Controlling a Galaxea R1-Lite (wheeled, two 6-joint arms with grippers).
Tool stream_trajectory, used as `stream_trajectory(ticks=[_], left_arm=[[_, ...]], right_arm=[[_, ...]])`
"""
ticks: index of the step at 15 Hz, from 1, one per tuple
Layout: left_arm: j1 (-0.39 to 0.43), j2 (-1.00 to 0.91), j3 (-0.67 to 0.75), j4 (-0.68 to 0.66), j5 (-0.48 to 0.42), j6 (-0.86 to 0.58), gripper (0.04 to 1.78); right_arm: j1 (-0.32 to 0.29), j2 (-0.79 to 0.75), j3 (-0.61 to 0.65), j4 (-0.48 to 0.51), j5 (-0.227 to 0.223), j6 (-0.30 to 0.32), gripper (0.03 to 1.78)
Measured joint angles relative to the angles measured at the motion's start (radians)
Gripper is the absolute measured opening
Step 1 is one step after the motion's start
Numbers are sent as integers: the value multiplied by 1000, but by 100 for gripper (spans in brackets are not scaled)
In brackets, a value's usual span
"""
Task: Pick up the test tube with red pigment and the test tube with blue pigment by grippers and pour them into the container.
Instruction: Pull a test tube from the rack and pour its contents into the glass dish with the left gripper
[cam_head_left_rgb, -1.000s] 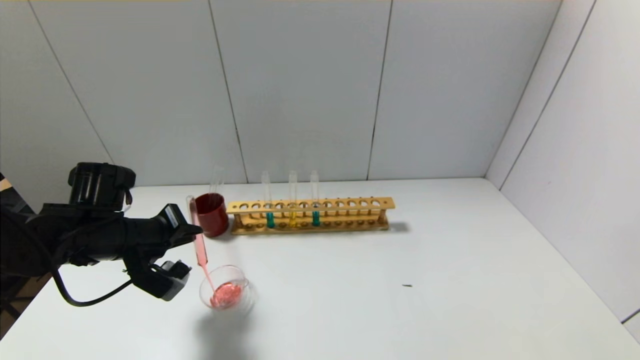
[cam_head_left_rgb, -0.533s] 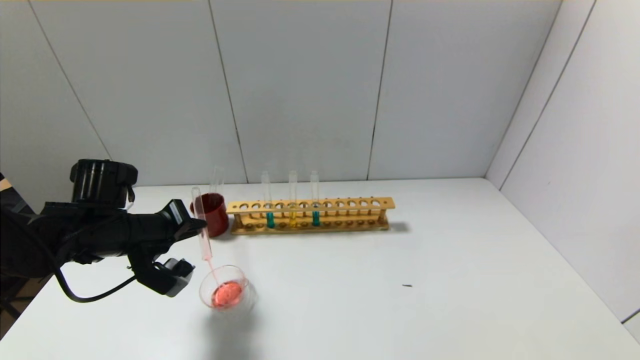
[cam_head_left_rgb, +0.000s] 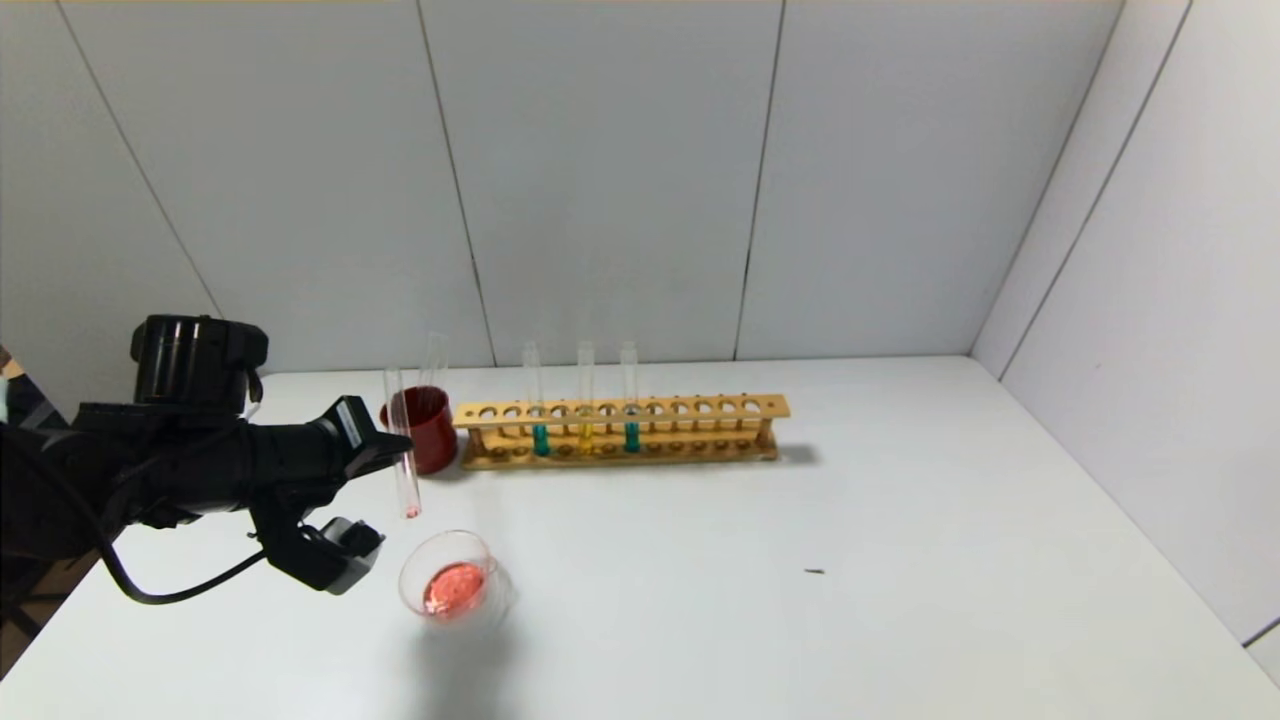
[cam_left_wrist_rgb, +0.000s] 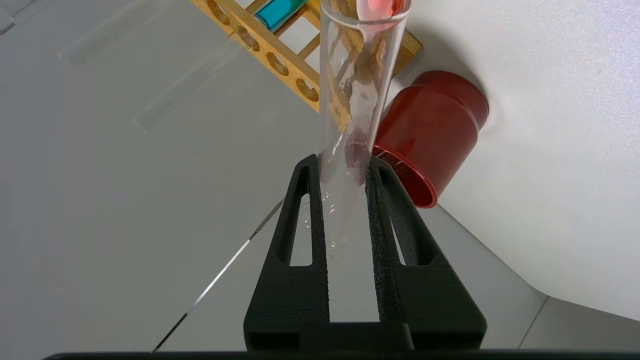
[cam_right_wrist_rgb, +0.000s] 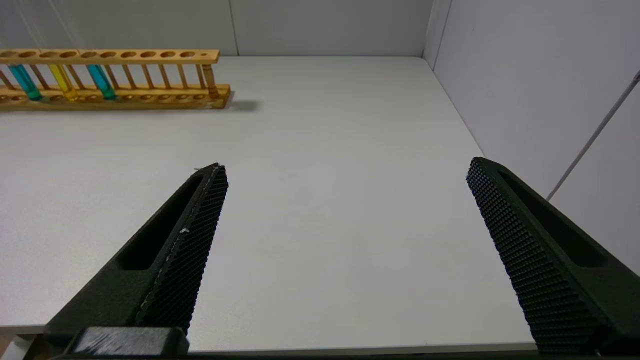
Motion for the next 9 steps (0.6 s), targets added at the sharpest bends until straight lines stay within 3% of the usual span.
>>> stream_trajectory(ticks=[9], left_arm=[[0, -9, -3, -17, -9, 80, 30]], right_arm=[[0, 0, 0, 0, 0, 0, 175]])
